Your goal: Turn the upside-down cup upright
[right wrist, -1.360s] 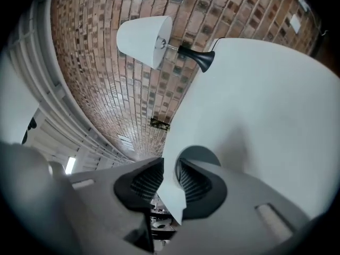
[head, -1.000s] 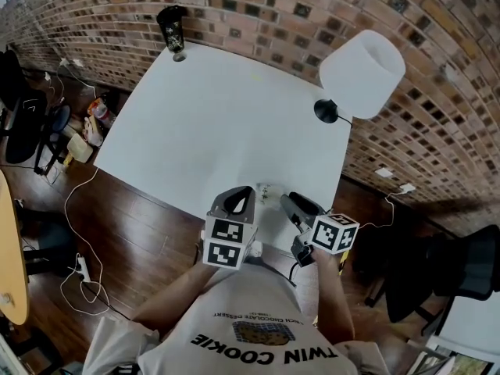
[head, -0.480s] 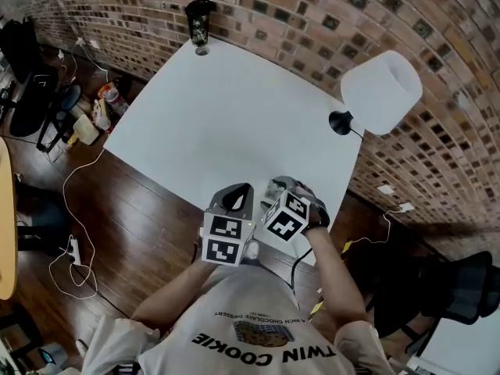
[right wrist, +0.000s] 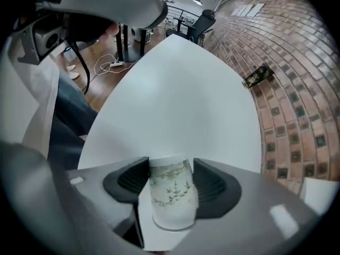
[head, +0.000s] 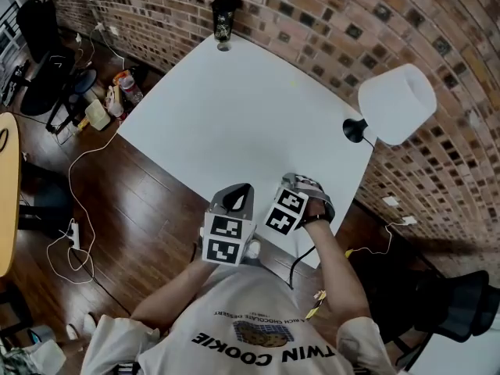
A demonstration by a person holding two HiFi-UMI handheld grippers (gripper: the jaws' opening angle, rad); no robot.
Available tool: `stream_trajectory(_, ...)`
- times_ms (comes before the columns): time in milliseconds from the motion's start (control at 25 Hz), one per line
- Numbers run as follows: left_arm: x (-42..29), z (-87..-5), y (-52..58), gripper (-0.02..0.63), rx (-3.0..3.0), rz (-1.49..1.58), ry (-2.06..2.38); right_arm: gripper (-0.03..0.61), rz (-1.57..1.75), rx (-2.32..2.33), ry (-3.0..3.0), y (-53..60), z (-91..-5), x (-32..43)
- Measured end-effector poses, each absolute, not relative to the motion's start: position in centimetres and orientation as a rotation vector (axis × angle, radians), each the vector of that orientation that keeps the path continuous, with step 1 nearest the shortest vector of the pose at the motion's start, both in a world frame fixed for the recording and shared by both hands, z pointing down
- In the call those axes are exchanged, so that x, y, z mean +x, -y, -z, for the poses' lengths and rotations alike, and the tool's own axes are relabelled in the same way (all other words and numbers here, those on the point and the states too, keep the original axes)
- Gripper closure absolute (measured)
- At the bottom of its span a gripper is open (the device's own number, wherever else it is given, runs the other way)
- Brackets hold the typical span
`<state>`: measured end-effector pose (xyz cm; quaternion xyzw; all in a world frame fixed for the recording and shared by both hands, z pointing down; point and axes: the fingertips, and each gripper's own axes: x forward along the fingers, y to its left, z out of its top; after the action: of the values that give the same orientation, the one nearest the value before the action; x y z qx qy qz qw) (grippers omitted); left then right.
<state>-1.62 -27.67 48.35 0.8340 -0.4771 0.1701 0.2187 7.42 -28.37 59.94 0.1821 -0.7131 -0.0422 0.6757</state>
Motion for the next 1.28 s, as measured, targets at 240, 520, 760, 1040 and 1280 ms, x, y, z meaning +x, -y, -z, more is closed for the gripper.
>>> stream_trajectory(240,-0.5,-48.1,27.1,0.609,2.337,-0.48,1.299,0.319,-0.057,0.673,1.821,28.7,-55.9,7.7)
stream_trajectory(520,2.1,-47.6,26.7,0.609,2.387,-0.501,1.246,0.321,-0.319,1.101,2.091,29.0,-52.6,10.3)
stream_trajectory(760,4.1,-47.8,25.9,0.609,2.419,-0.53,1.199,0.321,-0.567,1.379,2.329,28.3,-51.8,12.3)
stream_trajectory(1040,6.3,-48.1,25.0,0.609,2.441,-0.567,1.156,0.321,-0.632,1.62,2.444,27.5,-52.4,14.7)
stream_trajectory(1280,7.0,-48.0,24.7,0.609,2.451,-0.598,1.158,0.319,-0.56,1.673,2.48,26.4,-53.1,15.2)
